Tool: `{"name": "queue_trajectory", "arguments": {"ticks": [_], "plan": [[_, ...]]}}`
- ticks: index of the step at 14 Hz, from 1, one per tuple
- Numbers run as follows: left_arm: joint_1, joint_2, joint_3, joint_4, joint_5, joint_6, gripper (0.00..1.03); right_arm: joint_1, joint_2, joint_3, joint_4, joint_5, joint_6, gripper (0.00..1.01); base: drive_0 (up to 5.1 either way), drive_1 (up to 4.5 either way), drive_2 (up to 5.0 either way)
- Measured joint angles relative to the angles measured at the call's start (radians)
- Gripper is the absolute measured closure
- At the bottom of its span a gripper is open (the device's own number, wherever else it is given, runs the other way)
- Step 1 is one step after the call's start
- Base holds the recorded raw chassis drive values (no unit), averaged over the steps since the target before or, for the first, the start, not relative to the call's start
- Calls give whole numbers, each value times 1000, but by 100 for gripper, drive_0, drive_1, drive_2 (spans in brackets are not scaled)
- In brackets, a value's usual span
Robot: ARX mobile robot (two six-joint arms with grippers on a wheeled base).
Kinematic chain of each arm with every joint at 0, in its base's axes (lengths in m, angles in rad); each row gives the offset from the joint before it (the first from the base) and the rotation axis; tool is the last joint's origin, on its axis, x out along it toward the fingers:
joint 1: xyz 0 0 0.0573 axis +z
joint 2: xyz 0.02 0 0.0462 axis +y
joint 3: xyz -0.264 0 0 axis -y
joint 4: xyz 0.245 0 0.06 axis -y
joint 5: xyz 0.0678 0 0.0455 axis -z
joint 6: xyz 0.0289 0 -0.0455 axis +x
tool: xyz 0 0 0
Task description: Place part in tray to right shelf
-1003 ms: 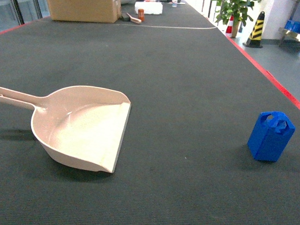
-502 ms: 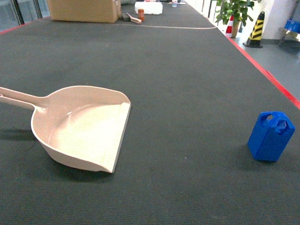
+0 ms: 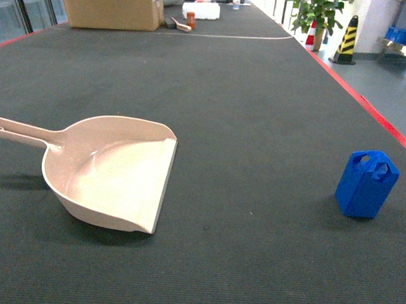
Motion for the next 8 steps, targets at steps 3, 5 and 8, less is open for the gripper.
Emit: {"name": "queue_trajectory", "arguments": {"ticks": [3,5,8], "plan": [[0,0,0,0,0,0,5,0,0,0,0,0,0,3,0,0,0],[0,0,0,0,0,0,5,0,0,0,0,0,0,3,0,0,0],[0,0,0,0,0,0,5,0,0,0,0,0,0,3,0,0,0]]}}
